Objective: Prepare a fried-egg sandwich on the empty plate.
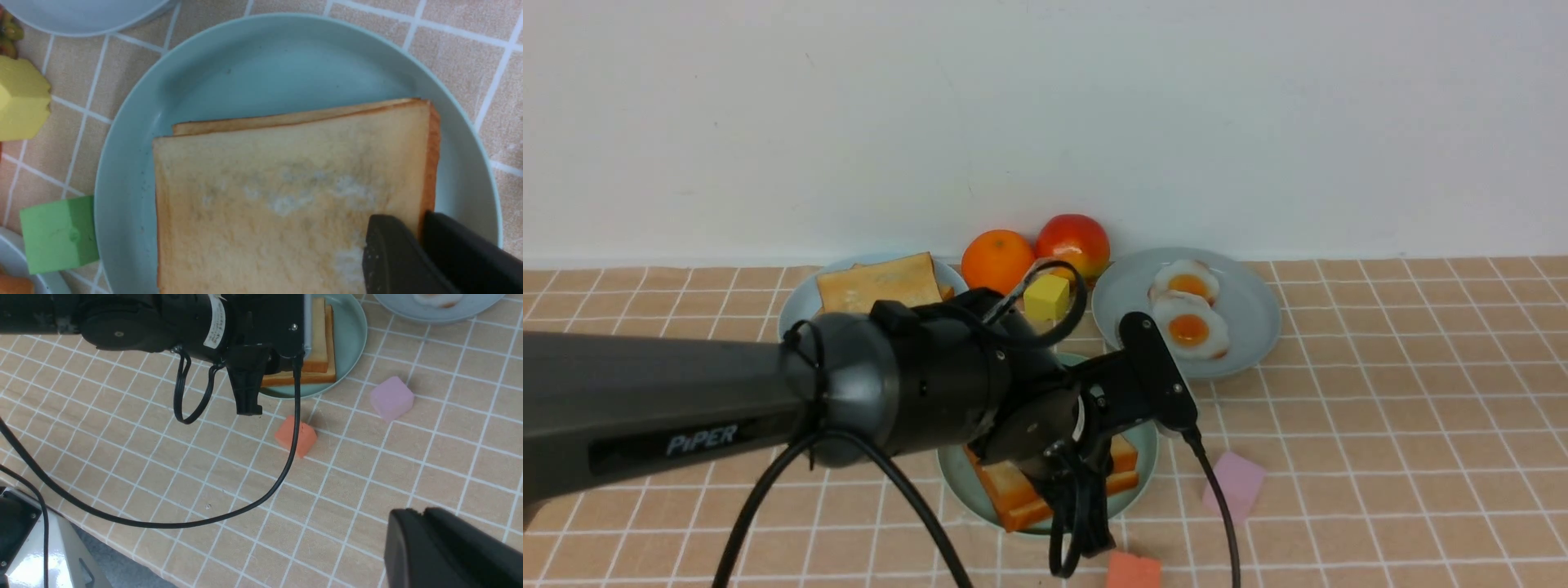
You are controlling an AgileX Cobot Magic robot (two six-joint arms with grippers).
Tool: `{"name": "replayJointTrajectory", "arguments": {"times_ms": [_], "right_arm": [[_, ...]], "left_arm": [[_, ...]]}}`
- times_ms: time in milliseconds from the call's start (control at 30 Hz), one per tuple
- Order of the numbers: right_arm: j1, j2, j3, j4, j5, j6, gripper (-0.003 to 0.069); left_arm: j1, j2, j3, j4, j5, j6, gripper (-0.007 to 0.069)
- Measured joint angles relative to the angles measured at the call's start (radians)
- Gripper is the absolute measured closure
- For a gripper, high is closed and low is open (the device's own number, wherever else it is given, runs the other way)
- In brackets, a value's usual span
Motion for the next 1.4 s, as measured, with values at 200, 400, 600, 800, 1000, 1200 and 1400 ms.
{"name": "replayJointTrajectory", "arguments": {"times_ms": [200,400,600,800,1000,1200,1400], "right_arm": [[0.000,0.000,0.000,0.000,-0.001,0.000,0.0595],[0.000,0.000,0.000,0.000,-0.002,0.000,0.0594],[0.000,0.000,0.000,0.000,-0.005,0.000,0.0594],[0.000,0.000,0.000,0.000,-0.005,0.000,0.0587],[0.000,0.000,0.000,0.000,-0.005,0.000,0.0584],[0.000,-0.012,-0.001,-0.025,-0.006,0.000,0.0583],[0.000,-0.135,-0.001,-0.160,-0.009,0.034,0.0583]], "left_arm": [[0.000,-0.001,0.000,-0.002,0.004,0.000,0.0522],[0.000,-0.021,0.000,-0.042,0.012,0.000,0.0414],[0.000,-0.040,0.000,-0.116,0.021,-0.001,0.0348],[0.000,-0.074,0.000,-0.151,0.037,-0.001,0.0342],[-0.028,-0.196,0.001,-0.165,0.065,-0.035,0.0388],[-0.075,-0.530,0.030,-0.226,0.091,-0.226,0.0638],[-0.075,-1.004,0.350,-0.236,-0.080,-0.342,0.0638]]}}
